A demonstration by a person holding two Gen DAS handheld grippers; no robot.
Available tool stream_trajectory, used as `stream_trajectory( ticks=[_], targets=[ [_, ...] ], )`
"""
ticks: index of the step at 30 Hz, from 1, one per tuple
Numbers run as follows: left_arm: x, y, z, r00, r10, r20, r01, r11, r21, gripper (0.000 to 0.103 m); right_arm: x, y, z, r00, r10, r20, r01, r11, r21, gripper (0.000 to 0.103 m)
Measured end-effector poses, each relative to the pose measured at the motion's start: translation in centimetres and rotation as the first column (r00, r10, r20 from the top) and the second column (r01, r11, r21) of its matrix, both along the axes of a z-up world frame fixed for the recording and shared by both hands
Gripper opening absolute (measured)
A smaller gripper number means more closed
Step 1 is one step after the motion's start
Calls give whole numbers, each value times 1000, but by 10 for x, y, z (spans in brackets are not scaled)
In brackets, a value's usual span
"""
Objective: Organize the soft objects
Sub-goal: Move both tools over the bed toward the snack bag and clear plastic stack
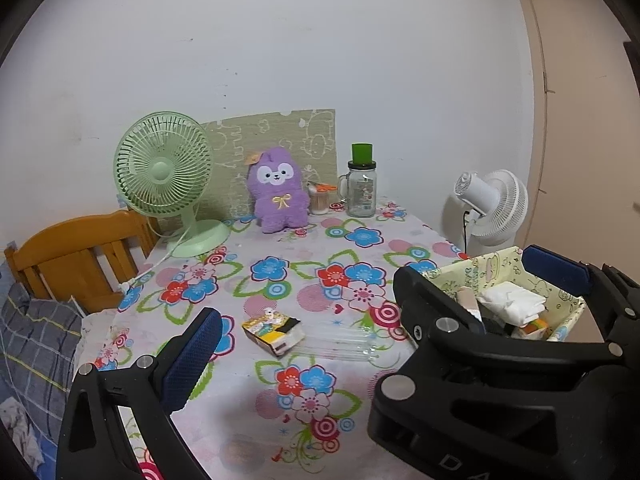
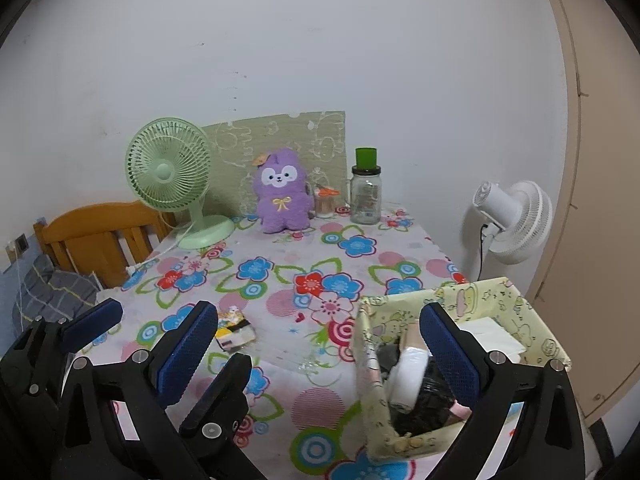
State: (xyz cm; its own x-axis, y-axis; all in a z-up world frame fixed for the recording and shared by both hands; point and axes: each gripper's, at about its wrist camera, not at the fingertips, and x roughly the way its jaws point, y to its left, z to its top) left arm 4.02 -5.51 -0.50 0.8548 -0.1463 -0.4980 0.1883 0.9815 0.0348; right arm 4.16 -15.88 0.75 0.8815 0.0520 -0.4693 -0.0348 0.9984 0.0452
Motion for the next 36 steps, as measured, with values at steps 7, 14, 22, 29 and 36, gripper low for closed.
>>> stream_trajectory(
  ticks=[7,14,22,29,36],
  targets=[
    [8,12,-4,1000,7,-14,-7,1000,-10,103,11,12,-5,1000,8,-19,-8,1000,-5,103],
    [20,20,-9,999,14,-30,-14,1000,-6,103,26,21,-11,999,18,-39,-17,1000,3,103],
    [35,27,-15,999,6,-47,-7,1000,-6,103,42,27,-17,999,17,-52,-17,1000,5,103],
    [52,32,-22,998,7,-65,-7,1000,-2,103,58,36,-23,998,11,-60,-11,1000,-12,103],
    [68,40,-28,997,10,-79,-10,1000,1,103,75,43,-30,997,9,-74,-10,1000,-4,103]
  ],
)
